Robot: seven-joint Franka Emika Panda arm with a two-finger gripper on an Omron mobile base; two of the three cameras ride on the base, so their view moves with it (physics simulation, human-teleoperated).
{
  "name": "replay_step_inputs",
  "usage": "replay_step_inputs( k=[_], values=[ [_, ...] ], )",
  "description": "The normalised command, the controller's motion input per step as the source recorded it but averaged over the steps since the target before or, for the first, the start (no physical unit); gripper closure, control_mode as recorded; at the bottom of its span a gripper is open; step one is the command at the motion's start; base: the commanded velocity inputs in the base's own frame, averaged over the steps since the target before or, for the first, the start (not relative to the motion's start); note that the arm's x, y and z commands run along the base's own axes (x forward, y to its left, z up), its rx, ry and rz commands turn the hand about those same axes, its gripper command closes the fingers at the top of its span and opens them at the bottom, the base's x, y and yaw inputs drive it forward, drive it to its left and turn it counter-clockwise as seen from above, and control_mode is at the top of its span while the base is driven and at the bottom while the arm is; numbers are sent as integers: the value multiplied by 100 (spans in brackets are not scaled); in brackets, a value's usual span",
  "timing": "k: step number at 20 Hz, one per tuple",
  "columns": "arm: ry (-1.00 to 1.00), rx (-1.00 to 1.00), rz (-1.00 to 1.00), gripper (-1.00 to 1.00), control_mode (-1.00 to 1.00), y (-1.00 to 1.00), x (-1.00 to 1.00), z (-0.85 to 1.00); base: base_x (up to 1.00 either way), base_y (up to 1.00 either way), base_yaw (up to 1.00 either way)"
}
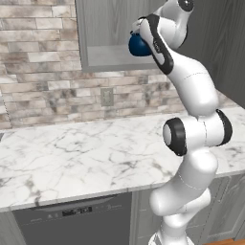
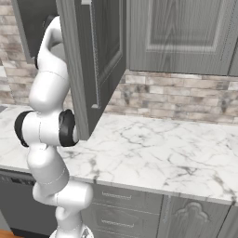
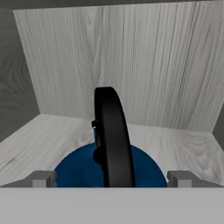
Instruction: Open the cabinet, pick the kettle from the cabinet, and place it in the sink.
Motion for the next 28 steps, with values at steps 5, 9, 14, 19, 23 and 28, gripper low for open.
replay_step_inputs(
  k=[5, 9, 14, 19, 23, 28],
  values=[
    [0, 0, 0, 100, -100, 1, 2, -12, 0, 0, 0],
    [-1, 1, 0, 100, -100, -2, -1, -13, 0, 0, 0],
    [-7, 6, 0, 100, -100, -2, -27, -10, 0, 0, 0],
    [-15, 12, 0, 100, -100, -9, -69, -2, 0, 0, 0],
    [-9, 10, 0, 100, -100, -7, -75, 0, 0, 0, 0],
    [1, 1, 2, 100, -100, -1, -75, 0, 0, 0, 0]
  ],
)
